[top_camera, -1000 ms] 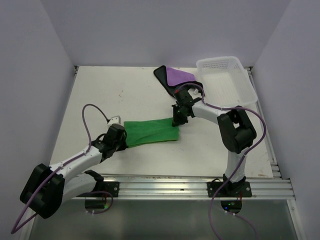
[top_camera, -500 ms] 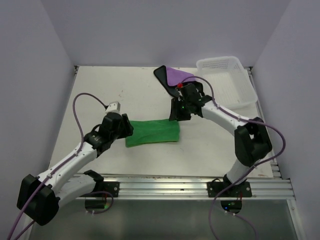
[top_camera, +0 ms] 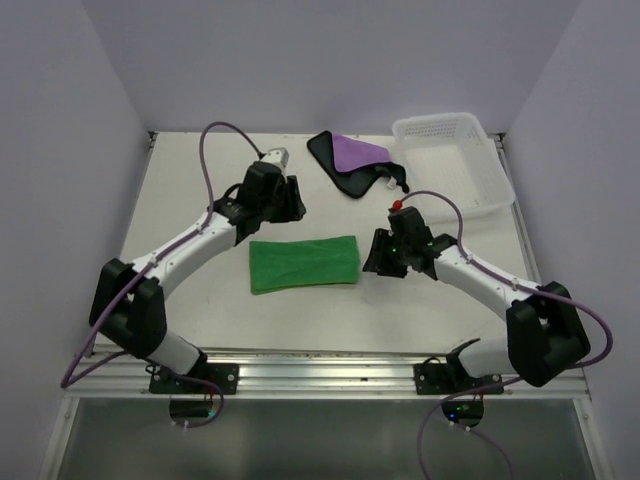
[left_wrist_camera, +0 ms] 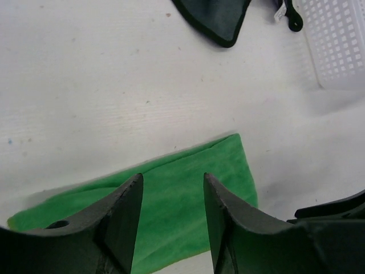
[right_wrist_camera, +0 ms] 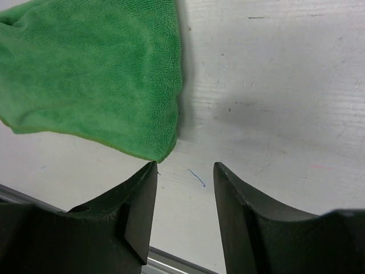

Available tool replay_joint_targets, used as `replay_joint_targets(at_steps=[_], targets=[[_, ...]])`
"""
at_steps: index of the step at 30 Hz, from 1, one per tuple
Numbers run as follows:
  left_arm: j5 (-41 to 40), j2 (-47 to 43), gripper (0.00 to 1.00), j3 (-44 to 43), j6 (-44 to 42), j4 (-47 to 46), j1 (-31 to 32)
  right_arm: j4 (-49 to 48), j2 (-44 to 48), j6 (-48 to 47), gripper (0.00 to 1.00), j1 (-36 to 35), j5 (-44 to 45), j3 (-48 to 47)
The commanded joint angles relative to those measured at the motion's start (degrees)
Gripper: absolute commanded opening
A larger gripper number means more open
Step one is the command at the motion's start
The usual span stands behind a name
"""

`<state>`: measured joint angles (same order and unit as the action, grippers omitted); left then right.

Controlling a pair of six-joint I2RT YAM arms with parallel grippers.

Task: Roll the towels
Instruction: Fold the towel

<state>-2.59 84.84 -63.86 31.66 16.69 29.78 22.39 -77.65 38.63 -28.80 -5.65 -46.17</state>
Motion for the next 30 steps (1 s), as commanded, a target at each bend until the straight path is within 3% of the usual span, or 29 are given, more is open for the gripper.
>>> replay_joint_targets(at_steps=[1,5,14,25,30], targets=[[4.5,6.8,0.49,-8.6,-3.5,-2.4,3.5,-7.6,-0.9,3.9,0.48,0.5,-1.5,1.1],[5.6,16.3,0.48,-15.8,-3.1,-1.4,7.0,-13.3,-3.4,5.6,0.49,0.7,-3.3,2.6],[7.2,26.7,0.47,-21.0,-2.7,-1.9,11.3,-18.1,-8.7,7.9,0.49,0.6,-7.3,4.3],[4.6,38.4,0.42,-30.4,-5.4,3.4,13.4,-23.6,-13.1,9.2,0.29,0.5,-9.6,7.9],[2.9,40.3,0.40,-31.2,-5.8,6.9,13.8,-24.7,-13.0,9.5,0.26,0.5,-10.3,9.2]])
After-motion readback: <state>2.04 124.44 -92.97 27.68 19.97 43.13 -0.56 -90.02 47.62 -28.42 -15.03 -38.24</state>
